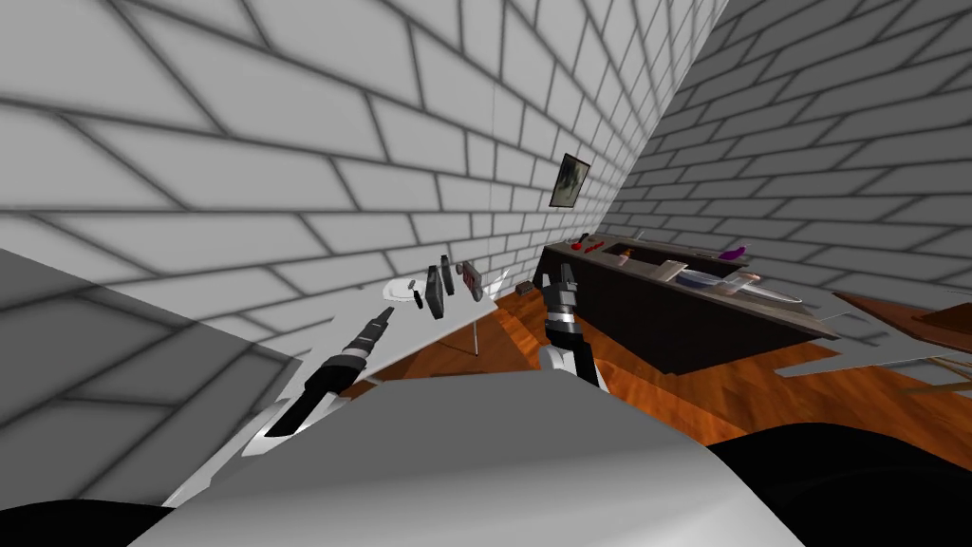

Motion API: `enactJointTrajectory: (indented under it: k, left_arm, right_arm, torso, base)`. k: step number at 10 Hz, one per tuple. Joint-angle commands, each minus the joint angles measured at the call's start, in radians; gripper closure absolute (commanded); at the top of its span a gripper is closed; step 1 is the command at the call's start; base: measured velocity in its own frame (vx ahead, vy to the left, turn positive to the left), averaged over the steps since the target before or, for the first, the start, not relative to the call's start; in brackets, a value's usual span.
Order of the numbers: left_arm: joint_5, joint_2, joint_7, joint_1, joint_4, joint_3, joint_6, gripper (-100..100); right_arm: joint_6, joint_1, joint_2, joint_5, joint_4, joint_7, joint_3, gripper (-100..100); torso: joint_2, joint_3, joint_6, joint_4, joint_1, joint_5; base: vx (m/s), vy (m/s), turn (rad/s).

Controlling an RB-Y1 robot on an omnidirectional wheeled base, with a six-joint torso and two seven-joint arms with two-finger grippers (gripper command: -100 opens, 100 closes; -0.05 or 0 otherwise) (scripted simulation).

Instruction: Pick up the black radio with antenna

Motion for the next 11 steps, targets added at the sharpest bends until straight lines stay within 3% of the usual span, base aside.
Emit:
enactJointTrajectory:
  k: [1,7,8,11]
  left_arm:
    - [0.002,0.02,0.0,0.01,-0.004,0.007,0.029,-100]
    - [0.001,0.203,-0.01,0.063,0.123,0.06,0.174,-100]
    - [0.001,0.211,-0.01,0.063,0.123,0.06,0.174,-100]
    - [0.0,0.309,-0.014,0.088,0.19,0.086,0.248,-100]
  right_arm:
    - [0.0,0.0,0.0,0.0,0.0,0.0,0.0,0]
    - [0.0,0.0,0.0,0.0,0.0,0.0,0.0,0]
    - [0.0,0.0,0.0,0.0,0.0,0.0,0.0,0]
    - [0.0,0.0,0.0,0.0,0.0,0.0,0.0,0]
  torso:
    - [0.0,0.0,0.0,0.0,0.0,0.0]
    - [0.0,0.0,0.0,0.0,0.001,0.0]
    - [0.001,0.0,0.0,0.0,0.0,0.0]
    - [0.001,0.0,0.0,0.0,0.003,0.0]
  base:
    - [0.046,-0.083,-0.028]
    - [0.053,-0.106,-0.156]
    - [0.054,-0.085,-0.026]
    - [0.076,-0.091,-0.146]
